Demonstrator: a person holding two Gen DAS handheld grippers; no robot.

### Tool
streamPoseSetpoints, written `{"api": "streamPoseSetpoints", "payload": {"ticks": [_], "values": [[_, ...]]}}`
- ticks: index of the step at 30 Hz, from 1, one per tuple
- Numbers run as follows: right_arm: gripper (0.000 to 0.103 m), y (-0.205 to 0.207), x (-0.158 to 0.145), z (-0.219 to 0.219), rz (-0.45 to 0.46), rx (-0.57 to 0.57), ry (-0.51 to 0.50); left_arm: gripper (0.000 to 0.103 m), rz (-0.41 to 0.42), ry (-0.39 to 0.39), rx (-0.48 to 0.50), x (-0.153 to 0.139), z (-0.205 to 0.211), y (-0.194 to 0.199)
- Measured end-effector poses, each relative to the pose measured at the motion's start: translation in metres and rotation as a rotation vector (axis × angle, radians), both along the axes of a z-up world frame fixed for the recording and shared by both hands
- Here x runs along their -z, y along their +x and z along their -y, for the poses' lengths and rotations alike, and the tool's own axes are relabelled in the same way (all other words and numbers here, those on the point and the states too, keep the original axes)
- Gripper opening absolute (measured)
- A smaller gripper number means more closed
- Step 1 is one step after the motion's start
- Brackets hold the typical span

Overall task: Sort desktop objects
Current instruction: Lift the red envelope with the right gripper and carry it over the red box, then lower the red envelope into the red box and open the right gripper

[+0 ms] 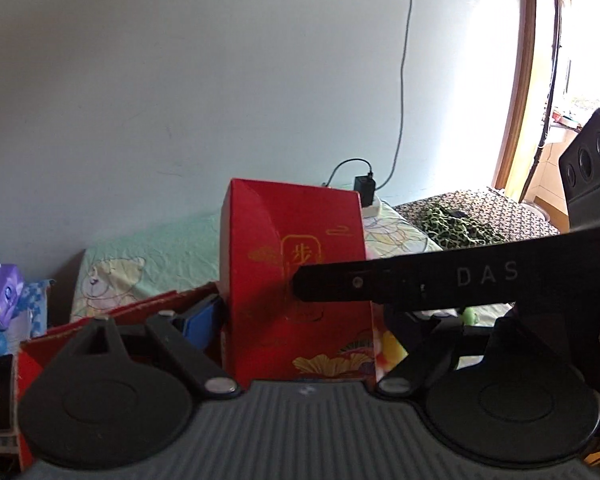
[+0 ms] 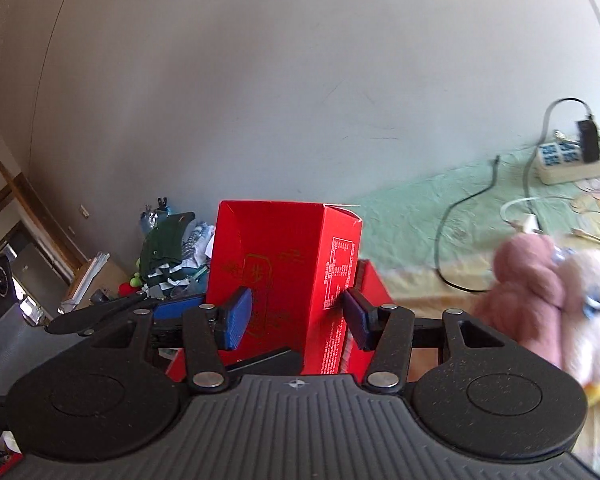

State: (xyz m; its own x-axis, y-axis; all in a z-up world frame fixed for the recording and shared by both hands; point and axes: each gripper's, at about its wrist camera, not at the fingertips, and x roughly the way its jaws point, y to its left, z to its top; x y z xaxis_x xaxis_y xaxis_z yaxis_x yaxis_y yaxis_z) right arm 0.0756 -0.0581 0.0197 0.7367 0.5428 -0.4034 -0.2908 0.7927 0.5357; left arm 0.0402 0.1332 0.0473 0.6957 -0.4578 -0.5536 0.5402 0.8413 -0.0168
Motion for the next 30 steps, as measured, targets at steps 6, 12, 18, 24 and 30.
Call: {"api": "streamPoseSetpoints", "payload": {"ticks": [6,12,18,24,30], "values": [[0.054,0.042,0.012,-0.052,-0.063,-0.028,-0.011,0.086,-0.049,0.019,-0.055,0.014,-0.048,0.037],[0.054,0.071,0.047,-0.094,-0.168,-0.054,-0.074,0.085,-0.162,0.071,-0.107,0.057,-0.076,0.067],[0.053,0.102,0.085,-0.117,-0.35,-0.08,-0.061,0.084,-0.294,0.074,-0.143,0.094,-0.1,0.101],[0.049,0.131,0.116,-0.144,-0.498,-0.12,-0.152,0.079,-0.412,0.125,-0.166,0.125,-0.109,0.125],[0.031,0.149,0.134,-0.156,-0.615,-0.179,-0.189,0.075,-0.521,0.13,-0.164,0.142,-0.117,0.145]]}}
